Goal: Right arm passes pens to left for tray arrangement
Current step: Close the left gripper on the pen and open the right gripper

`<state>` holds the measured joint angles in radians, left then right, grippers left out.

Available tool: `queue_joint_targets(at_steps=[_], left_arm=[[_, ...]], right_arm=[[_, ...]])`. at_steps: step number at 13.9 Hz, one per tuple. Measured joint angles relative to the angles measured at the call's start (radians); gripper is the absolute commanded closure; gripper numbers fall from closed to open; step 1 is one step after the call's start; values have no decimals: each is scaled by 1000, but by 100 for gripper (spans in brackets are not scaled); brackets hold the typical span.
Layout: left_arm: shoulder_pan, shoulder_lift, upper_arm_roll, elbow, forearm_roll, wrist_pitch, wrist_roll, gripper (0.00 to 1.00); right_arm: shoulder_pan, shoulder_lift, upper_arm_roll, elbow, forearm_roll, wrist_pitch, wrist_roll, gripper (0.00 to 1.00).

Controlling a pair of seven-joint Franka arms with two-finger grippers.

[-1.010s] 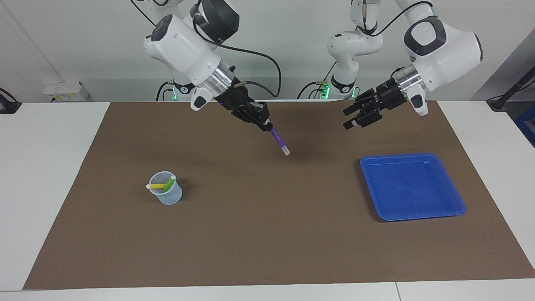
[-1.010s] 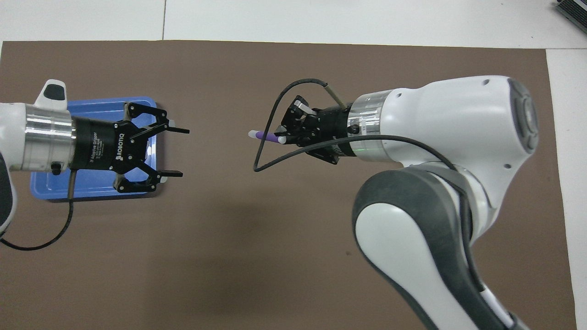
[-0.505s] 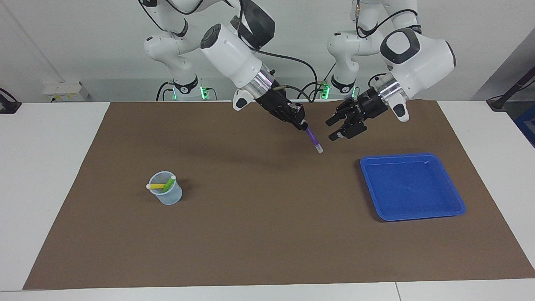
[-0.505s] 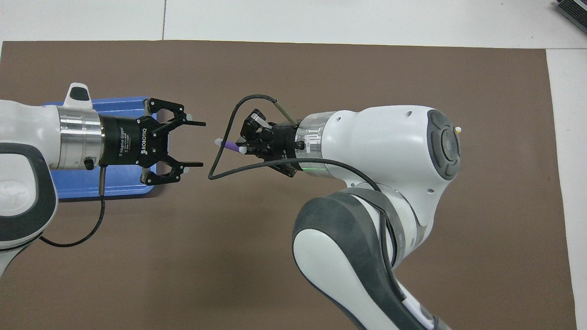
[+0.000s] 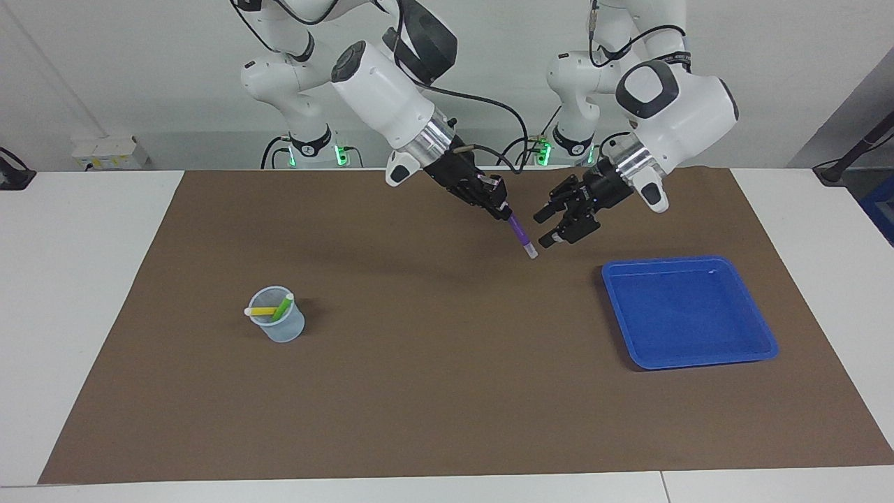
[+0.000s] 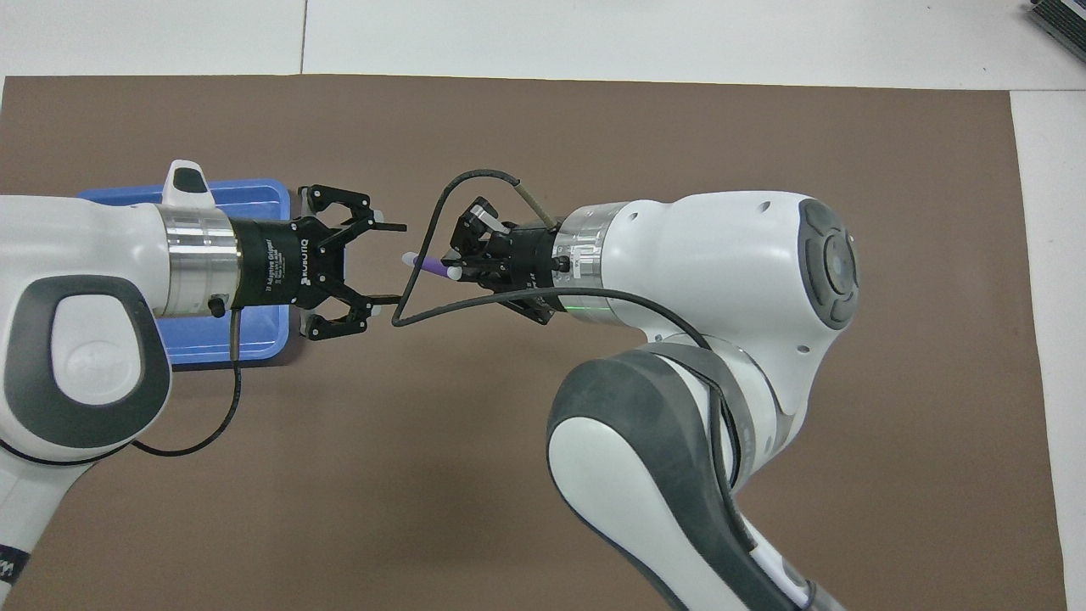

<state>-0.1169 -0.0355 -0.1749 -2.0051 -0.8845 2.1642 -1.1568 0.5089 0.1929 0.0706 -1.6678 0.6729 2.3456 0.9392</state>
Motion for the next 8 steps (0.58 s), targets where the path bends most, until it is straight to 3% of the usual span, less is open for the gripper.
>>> queue_joint_targets(at_steps=[5,6,8], left_arm=[[-34,0,1,-22,-2,14,-1,33],[-34,0,1,-22,-11,15,-2,40],[-38,0,0,-22,-38,17,-2,69]], right_arm=[[0,0,0,0,0,0,0,94],[0,0,0,0,0,0,0,94],[0,0,0,0,0,0,0,94]])
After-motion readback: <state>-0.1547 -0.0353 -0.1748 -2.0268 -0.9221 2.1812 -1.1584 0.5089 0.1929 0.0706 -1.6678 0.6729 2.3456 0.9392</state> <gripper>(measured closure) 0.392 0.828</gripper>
